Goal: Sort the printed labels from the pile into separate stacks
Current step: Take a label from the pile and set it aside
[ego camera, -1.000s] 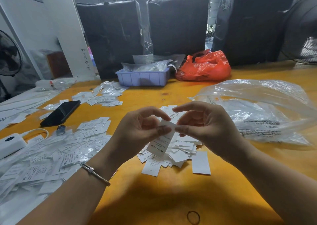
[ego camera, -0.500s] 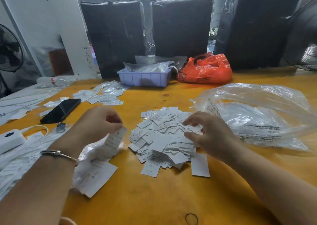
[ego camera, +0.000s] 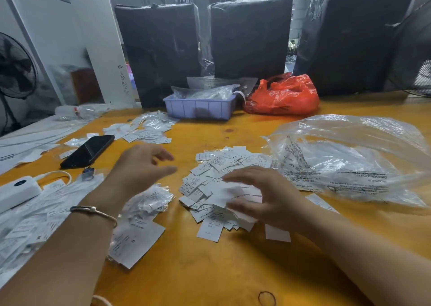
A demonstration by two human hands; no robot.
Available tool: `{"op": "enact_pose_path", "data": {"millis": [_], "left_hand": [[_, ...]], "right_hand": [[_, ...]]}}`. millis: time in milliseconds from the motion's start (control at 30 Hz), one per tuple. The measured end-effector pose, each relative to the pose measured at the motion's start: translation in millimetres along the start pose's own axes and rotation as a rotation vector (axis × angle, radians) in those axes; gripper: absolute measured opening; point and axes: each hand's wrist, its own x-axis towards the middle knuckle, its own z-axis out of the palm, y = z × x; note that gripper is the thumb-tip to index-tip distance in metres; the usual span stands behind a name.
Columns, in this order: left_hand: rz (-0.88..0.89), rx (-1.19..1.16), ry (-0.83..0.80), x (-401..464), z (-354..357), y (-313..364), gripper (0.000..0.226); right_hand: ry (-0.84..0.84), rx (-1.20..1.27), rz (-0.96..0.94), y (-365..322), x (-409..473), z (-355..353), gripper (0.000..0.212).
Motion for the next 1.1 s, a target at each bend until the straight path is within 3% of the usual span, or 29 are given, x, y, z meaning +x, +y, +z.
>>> {"op": "enact_pose_path", "data": {"millis": [67, 133, 233, 433, 567, 633, 767, 933, 1033, 1100], "left_hand": [[0.214, -0.187, -0.202, -11, 9, 25, 0.027], [0.306, -0.227, -0.391, -20, 19, 40, 0.041], [0.384, -0.101, -0.405, -24, 34, 45, 0.044], [0.393, -0.088, -0.341, -26, 37, 48, 0.015], [0.378, -0.107, -0.358, -26, 36, 48, 0.011], [0.376, -0.097, -0.311, -25, 37, 49, 0.012], [0.448, -0.133, -0.101, -28, 37, 49, 0.007], [0.492, -0.206, 0.124, -29, 31, 54, 0.006], [0.386, -0.457, 0.095, -30, 25, 58, 0.011], [0.285, -0.681, -0.039, -31, 19, 59, 0.017]], "right_hand": [[0.173, -0.016, 0.057, 4, -2, -11, 0.031], [0.354, -0.126, 0.142, 11, -3, -24, 0.016], [0.489, -0.337, 0.359, 23, -3, -42, 0.017], [0.267, -0.577, 0.754, 56, -7, -58, 0.036], [0.089, -0.644, 0.871, 71, -7, -59, 0.014], [0.131, -0.636, 0.876, 75, -6, -58, 0.009], [0.338, -0.536, 0.823, 80, -7, -60, 0.021], [0.552, -0.475, 0.737, 76, -7, -59, 0.015], [0.806, -0.105, 0.638, 57, -7, -59, 0.013], [0.808, 0.346, 0.588, 40, -6, -58, 0.005]]}}
